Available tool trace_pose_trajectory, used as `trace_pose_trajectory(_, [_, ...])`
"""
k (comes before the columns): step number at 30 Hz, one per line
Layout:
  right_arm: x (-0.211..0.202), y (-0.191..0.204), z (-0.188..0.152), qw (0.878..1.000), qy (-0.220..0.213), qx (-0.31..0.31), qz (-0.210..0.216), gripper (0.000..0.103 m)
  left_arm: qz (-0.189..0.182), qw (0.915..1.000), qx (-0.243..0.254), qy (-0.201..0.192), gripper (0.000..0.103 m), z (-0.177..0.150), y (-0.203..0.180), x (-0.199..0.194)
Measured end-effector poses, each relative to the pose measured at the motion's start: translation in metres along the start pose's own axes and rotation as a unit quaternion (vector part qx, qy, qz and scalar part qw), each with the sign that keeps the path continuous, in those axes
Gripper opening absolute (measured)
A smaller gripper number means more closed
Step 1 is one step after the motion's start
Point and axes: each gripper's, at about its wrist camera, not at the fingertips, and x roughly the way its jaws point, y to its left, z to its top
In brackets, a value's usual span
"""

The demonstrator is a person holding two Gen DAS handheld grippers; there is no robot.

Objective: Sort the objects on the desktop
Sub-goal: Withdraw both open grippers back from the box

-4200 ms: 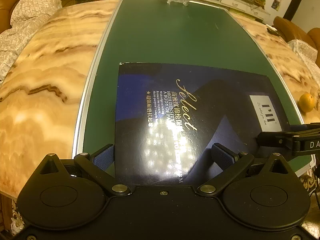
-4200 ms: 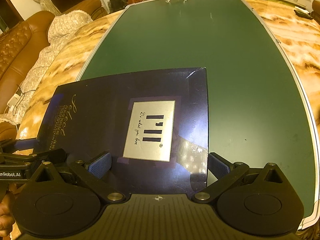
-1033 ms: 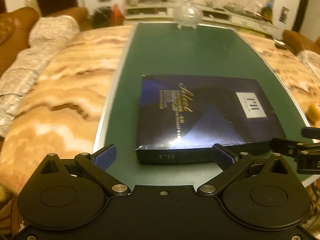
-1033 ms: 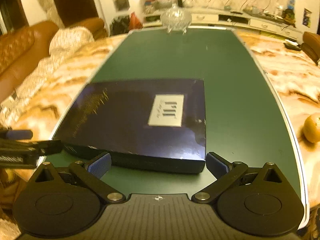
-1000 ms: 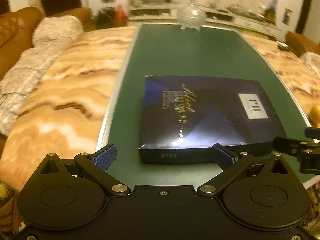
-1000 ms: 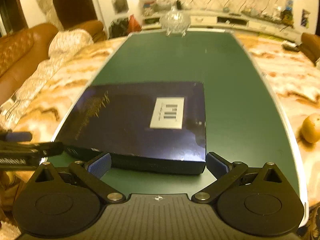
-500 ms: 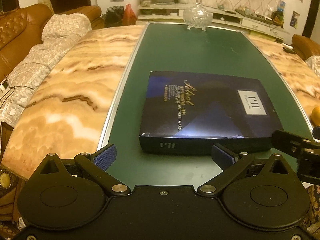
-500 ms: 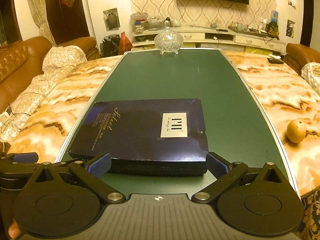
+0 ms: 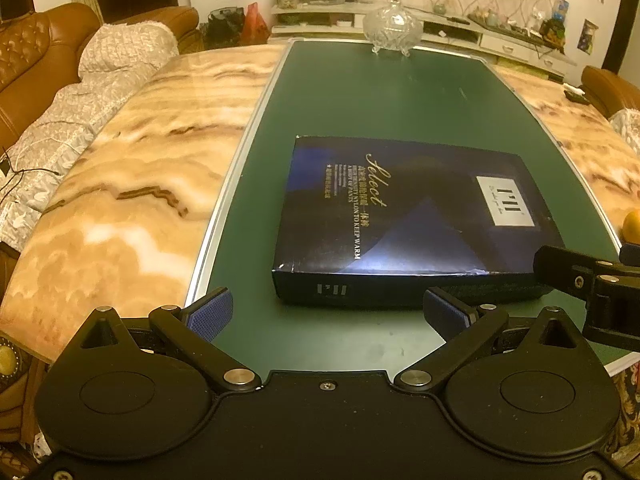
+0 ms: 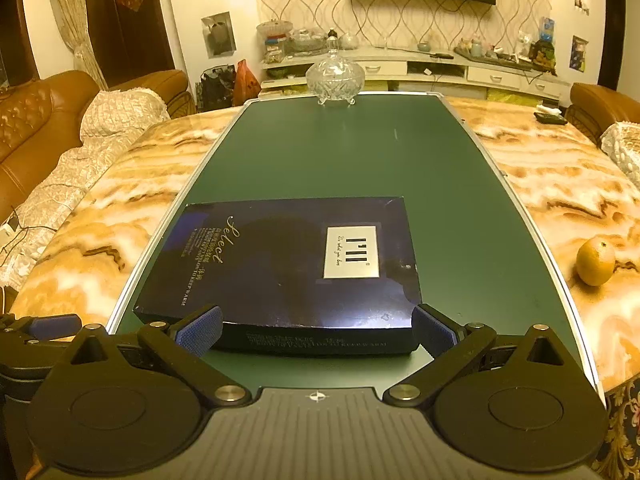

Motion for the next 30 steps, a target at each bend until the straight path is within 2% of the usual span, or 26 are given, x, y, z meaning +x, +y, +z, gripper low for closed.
trace_pose_trajectory(30, [0.005, -0.008, 0.007, 1.0, 0.001, 0.008, -0.008, 0.103, 0.006, 0.9998, 0.017, -0.006, 0.103, 0.009, -0.009, -0.005])
